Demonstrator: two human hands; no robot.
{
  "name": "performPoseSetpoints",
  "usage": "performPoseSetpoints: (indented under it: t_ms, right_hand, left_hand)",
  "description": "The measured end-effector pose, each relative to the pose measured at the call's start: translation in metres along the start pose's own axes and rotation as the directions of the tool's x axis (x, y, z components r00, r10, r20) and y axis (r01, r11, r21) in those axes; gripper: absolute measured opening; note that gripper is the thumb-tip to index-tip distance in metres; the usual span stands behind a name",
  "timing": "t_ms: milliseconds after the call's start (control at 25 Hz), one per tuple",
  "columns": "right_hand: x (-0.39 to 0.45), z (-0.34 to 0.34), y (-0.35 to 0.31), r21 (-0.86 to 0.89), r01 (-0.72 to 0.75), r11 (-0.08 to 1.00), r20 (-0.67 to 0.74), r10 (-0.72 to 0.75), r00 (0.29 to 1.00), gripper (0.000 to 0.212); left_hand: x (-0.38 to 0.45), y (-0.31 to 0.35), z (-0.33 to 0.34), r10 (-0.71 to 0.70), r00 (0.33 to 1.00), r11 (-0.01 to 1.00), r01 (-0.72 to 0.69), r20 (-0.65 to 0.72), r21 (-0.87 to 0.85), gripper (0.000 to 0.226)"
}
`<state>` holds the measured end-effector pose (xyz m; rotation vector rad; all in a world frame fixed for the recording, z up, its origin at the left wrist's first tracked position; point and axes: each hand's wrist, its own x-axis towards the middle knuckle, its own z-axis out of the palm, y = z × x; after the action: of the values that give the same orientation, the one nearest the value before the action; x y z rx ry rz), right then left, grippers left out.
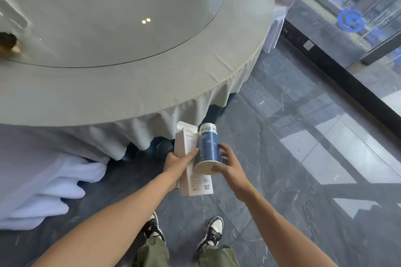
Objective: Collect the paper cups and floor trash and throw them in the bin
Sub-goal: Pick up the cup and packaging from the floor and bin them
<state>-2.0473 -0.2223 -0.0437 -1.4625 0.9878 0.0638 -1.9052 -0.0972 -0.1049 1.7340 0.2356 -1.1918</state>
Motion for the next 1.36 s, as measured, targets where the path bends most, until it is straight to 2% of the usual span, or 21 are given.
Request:
performPoseSetpoints:
  t_ms: [120, 240, 320, 440, 640, 800, 1000, 1120, 1280, 1360]
  right_hand:
    - [0.018, 0.049, 0.017, -0.155, 0.016, 0.988, -0.053, -0.024, 0.998, 0.066]
    - [0.048, 0.082, 0.041, -0.293, 0.007, 0.956, -0.090, -0.035, 0.995, 0.047]
    - [0.069, 0.090, 0.064, -0.263, -0.078, 0.962, -0.180, 0.030, 0.983, 0.043]
    - [0.111, 0.086, 0.107, -0.198, -0.294, 0.935, -0.299, 0.228, 0.927, 0.024]
    - [0.180, 0.068, 0.175, -0.149, -0.422, 0.894, -0.379, 0.343, 0.860, 0.019]
    - [0.221, 0.071, 0.217, -0.173, -0.461, 0.871, -0.334, 0.389, 0.859, 0.021]
    - [0.262, 0.101, 0.237, -0.207, -0.416, 0.885, -0.308, 0.345, 0.887, 0.022]
    - [0.276, 0.112, 0.251, -0.267, -0.412, 0.871, -0.271, 0.342, 0.900, 0.032]
    - [0.284, 0.116, 0.261, -0.282, -0.391, 0.876, -0.212, 0.340, 0.916, 0.030]
    - [0.285, 0.116, 0.268, -0.342, -0.374, 0.862, -0.174, 0.333, 0.927, 0.031]
  left_hand:
    - [0.024, -0.020, -0.040, -0.041, 0.998, 0.999, 0.041, -0.050, 0.003, 0.104]
    - [0.050, -0.042, -0.066, -0.066, 0.993, 0.997, 0.069, -0.096, 0.025, 0.092]
    - [0.072, -0.058, -0.078, -0.086, 0.989, 0.995, 0.091, -0.121, 0.037, 0.083]
    - [0.111, -0.083, -0.087, -0.080, 0.984, 0.995, 0.089, -0.156, 0.050, 0.087]
    - [0.183, -0.135, -0.083, -0.052, 0.962, 0.998, 0.061, -0.269, 0.027, 0.065]
    - [0.215, -0.165, -0.071, -0.056, 0.958, 0.998, 0.064, -0.283, 0.019, 0.062]
    - [0.238, -0.185, -0.070, -0.043, 0.957, 0.999, 0.049, -0.288, 0.015, 0.060]
    - [0.243, -0.190, -0.076, -0.046, 0.954, 0.999, 0.037, -0.297, -0.036, 0.063]
    - [0.243, -0.191, -0.078, -0.041, 0.961, 0.998, 0.027, -0.274, -0.054, 0.060]
    - [0.238, -0.189, -0.077, -0.038, 0.963, 0.998, 0.023, -0.267, -0.060, 0.062]
